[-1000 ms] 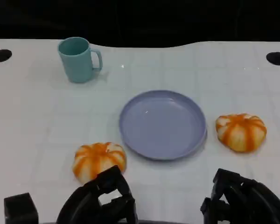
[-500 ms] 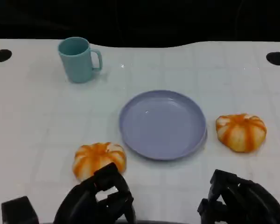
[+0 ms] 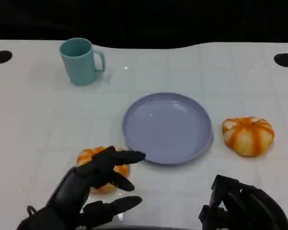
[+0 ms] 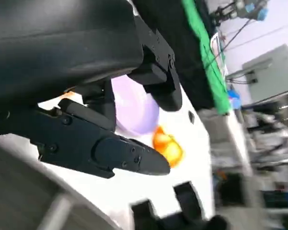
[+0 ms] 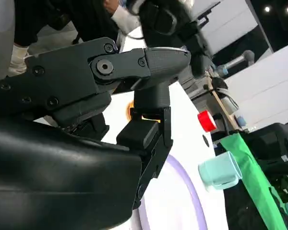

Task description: Grasp the bread from the table and place it into the plate.

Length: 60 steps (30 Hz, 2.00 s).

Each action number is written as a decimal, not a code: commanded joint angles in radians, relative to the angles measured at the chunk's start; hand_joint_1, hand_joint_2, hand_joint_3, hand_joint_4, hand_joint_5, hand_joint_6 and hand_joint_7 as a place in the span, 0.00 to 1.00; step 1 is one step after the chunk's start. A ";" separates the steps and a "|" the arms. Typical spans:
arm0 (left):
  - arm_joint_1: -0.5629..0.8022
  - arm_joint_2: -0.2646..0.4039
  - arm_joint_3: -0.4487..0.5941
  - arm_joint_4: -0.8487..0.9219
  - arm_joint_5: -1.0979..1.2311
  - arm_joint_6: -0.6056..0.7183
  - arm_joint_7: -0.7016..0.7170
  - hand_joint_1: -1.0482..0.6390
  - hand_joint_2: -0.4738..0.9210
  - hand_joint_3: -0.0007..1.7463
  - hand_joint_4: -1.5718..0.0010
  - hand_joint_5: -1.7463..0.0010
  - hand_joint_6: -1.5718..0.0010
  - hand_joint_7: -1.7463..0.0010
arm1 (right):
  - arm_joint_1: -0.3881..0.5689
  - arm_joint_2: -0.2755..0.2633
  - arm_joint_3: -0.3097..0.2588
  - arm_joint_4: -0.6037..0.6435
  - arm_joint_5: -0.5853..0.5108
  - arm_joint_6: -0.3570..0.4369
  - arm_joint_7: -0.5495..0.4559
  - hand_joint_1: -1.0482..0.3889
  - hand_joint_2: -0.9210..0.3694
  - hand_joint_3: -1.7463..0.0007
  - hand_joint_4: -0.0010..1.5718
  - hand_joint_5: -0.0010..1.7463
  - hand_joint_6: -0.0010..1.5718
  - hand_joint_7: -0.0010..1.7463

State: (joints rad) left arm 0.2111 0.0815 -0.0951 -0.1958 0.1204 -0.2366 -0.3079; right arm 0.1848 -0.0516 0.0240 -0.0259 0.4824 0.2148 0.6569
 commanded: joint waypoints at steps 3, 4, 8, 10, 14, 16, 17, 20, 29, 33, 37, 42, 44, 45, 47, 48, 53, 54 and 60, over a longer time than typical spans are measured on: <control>-0.023 0.106 -0.001 -0.150 0.306 0.102 0.081 0.33 0.98 0.00 0.76 0.60 0.69 0.98 | 0.001 -0.014 -0.007 -0.011 0.000 -0.005 -0.005 0.23 0.00 0.87 0.56 0.91 0.51 0.75; -0.027 0.122 -0.005 -0.171 0.357 0.122 0.081 0.32 0.98 0.00 0.75 0.68 0.70 0.99 | 0.001 -0.014 -0.007 -0.013 0.000 -0.003 -0.008 0.23 0.00 0.87 0.56 0.91 0.51 0.75; -0.058 0.170 -0.038 -0.195 0.569 0.148 0.128 0.28 0.97 0.00 0.70 0.81 0.71 1.00 | 0.000 -0.014 -0.007 -0.018 0.001 0.003 -0.016 0.23 0.00 0.87 0.56 0.91 0.51 0.76; -0.075 0.187 -0.062 -0.186 0.677 0.148 0.173 0.25 0.96 0.00 0.67 0.81 0.70 1.00 | -0.001 -0.014 -0.006 -0.018 0.001 0.002 -0.017 0.23 0.00 0.87 0.56 0.91 0.51 0.76; -0.122 0.209 -0.124 -0.188 0.899 0.223 0.140 0.22 0.97 0.00 0.69 0.83 0.75 1.00 | -0.003 -0.014 -0.006 -0.013 0.002 -0.004 -0.012 0.23 0.00 0.87 0.55 0.91 0.50 0.77; -0.146 0.207 -0.152 -0.186 0.972 0.268 0.096 0.22 0.96 0.00 0.72 0.84 0.76 1.00 | -0.005 -0.015 -0.006 -0.006 0.001 -0.013 -0.004 0.24 0.00 0.86 0.55 0.91 0.50 0.77; -0.158 0.205 -0.167 -0.183 1.004 0.289 0.072 0.22 0.95 0.00 0.73 0.85 0.77 1.00 | -0.006 -0.015 -0.006 -0.004 0.001 -0.014 -0.002 0.24 0.00 0.86 0.55 0.91 0.50 0.77; -0.196 0.196 -0.211 -0.156 1.088 0.341 0.016 0.22 0.94 0.00 0.75 0.87 0.79 1.00 | -0.006 -0.016 -0.007 -0.005 0.004 -0.008 -0.005 0.23 0.00 0.87 0.55 0.91 0.49 0.77; -0.303 0.171 -0.299 -0.015 1.184 0.441 -0.087 0.23 0.93 0.00 0.79 0.92 0.85 1.00 | -0.004 -0.018 -0.006 -0.004 0.007 -0.011 0.004 0.24 0.00 0.87 0.55 0.91 0.49 0.76; -0.345 0.161 -0.323 0.061 1.181 0.469 -0.088 0.22 0.93 0.00 0.79 0.93 0.86 1.00 | -0.003 -0.018 -0.006 -0.007 0.007 -0.008 0.002 0.24 0.00 0.87 0.55 0.91 0.50 0.75; -0.377 0.150 -0.339 0.140 1.165 0.492 -0.062 0.22 0.93 0.00 0.79 0.94 0.86 1.00 | -0.001 -0.016 -0.005 -0.011 0.002 -0.010 -0.004 0.24 0.00 0.87 0.56 0.91 0.51 0.75; -0.416 0.143 -0.356 0.236 1.139 0.509 -0.029 0.21 0.94 0.00 0.78 0.95 0.86 1.00 | -0.003 -0.018 -0.006 -0.006 0.004 -0.014 0.004 0.24 0.00 0.86 0.56 0.90 0.50 0.75; -0.433 0.140 -0.360 0.279 1.121 0.515 -0.018 0.22 0.94 0.00 0.78 0.95 0.87 1.00 | -0.004 -0.017 -0.007 -0.003 0.005 -0.015 0.006 0.24 0.00 0.86 0.56 0.90 0.50 0.75; -0.440 0.138 -0.362 0.297 1.112 0.518 -0.015 0.22 0.94 0.00 0.78 0.95 0.87 1.00 | -0.004 -0.017 -0.007 -0.001 0.006 -0.016 0.007 0.24 0.00 0.87 0.56 0.90 0.51 0.74; -0.454 0.136 -0.363 0.342 1.084 0.517 -0.003 0.24 0.95 0.00 0.78 0.95 0.86 0.99 | -0.005 -0.016 -0.008 0.002 0.007 -0.018 0.010 0.24 0.00 0.87 0.56 0.90 0.51 0.74; -0.461 0.137 -0.366 0.366 1.071 0.514 0.010 0.24 0.95 0.00 0.77 0.95 0.84 0.99 | -0.004 -0.016 -0.007 0.002 0.005 -0.020 0.011 0.24 0.00 0.86 0.56 0.90 0.51 0.74; -0.489 0.150 -0.388 0.485 1.022 0.497 0.088 0.30 0.94 0.00 0.66 0.91 0.76 0.97 | 0.002 -0.016 -0.004 -0.015 0.004 -0.006 -0.003 0.24 0.00 0.87 0.56 0.90 0.51 0.74; -0.493 0.153 -0.392 0.503 1.012 0.492 0.105 0.32 0.94 0.00 0.60 0.84 0.73 0.98 | 0.002 -0.016 -0.003 -0.017 0.003 -0.006 -0.005 0.24 0.00 0.87 0.56 0.90 0.51 0.74; -0.506 0.186 -0.418 0.638 0.965 0.374 0.364 0.41 1.00 0.08 0.54 0.19 0.41 0.93 | 0.003 -0.019 -0.005 -0.020 0.005 -0.003 -0.007 0.23 0.00 0.87 0.56 0.91 0.51 0.75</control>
State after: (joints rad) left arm -0.3106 0.2313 -0.4951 0.3601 1.1021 0.1762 -0.0266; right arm 0.1851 -0.0556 0.0260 -0.0325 0.4833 0.2084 0.6550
